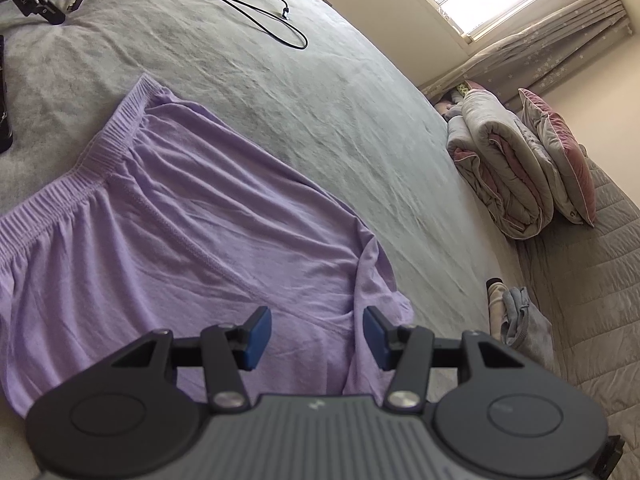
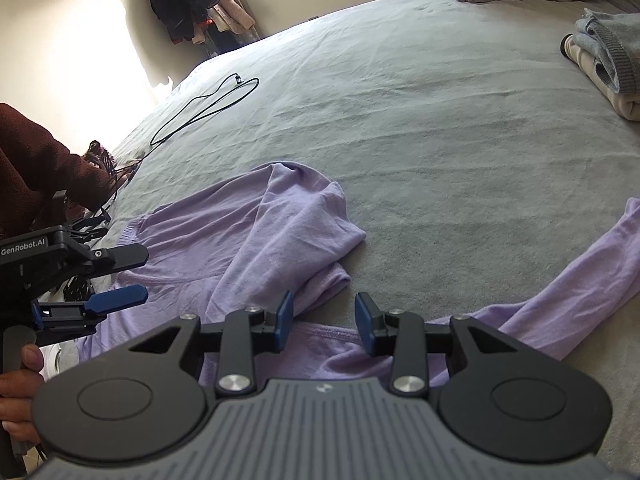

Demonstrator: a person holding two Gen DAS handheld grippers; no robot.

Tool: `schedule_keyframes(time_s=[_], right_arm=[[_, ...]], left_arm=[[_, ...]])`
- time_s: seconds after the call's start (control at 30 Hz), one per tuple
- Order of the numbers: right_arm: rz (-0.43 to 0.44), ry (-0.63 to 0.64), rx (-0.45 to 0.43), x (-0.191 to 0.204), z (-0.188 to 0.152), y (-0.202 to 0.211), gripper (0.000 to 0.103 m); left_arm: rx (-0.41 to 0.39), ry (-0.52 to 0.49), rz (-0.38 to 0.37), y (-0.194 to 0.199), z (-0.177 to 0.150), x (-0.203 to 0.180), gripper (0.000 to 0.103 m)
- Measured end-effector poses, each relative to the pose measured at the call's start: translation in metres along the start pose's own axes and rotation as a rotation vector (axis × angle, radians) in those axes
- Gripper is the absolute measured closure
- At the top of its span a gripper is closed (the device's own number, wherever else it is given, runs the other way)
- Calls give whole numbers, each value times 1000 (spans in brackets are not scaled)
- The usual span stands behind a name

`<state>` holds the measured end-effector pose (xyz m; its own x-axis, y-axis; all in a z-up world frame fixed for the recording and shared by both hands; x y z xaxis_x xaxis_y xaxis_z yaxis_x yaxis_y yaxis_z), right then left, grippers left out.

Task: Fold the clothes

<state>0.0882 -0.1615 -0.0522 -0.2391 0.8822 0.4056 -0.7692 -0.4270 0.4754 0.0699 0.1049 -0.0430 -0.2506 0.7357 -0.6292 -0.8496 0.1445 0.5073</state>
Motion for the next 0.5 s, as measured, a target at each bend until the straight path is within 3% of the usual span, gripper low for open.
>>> schedule_keyframes(time_s=[0.5], right_arm=[[-5, -38, -40, -9, 11, 1, 63]], left_arm=[[12, -35, 36, -8, -3, 3, 52]])
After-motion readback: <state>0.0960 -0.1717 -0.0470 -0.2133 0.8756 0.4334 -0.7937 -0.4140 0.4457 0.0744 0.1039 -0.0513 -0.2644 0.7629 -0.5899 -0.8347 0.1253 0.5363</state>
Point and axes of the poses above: each gripper's, at about its wrist camera, not at the fingertips, and y roughly against the way its jaws point, x to its left, z to its top, the point moved 3 cm from there along -y, roughly the way its jaws point, and after that the axes turned 15 degrees about -x, right-handed, at the moved point
